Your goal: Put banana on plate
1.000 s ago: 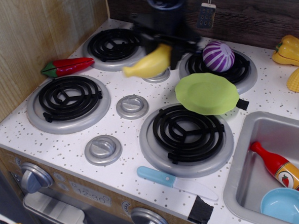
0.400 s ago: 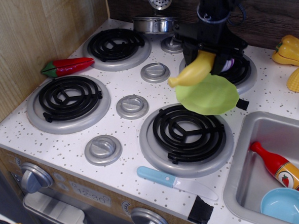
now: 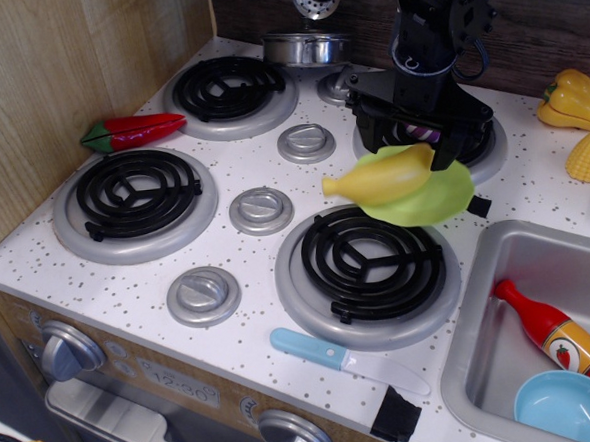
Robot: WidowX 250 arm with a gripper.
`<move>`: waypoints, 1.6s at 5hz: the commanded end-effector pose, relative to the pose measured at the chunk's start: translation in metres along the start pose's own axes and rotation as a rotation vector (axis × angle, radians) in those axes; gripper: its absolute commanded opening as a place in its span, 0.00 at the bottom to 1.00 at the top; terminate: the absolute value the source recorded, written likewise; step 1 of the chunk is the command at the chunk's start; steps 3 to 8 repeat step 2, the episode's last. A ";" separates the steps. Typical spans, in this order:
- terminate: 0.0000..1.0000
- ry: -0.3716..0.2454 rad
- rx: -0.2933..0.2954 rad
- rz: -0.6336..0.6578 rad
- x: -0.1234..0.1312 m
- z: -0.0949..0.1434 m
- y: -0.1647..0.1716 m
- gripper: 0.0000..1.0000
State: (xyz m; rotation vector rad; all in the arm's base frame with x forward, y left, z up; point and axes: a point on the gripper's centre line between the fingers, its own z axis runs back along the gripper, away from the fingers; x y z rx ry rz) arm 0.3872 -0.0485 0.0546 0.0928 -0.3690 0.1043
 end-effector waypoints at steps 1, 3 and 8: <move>0.00 -0.061 -0.015 0.030 0.013 0.019 0.001 1.00; 1.00 -0.061 -0.015 0.030 0.013 0.019 0.001 1.00; 1.00 -0.061 -0.015 0.030 0.013 0.019 0.001 1.00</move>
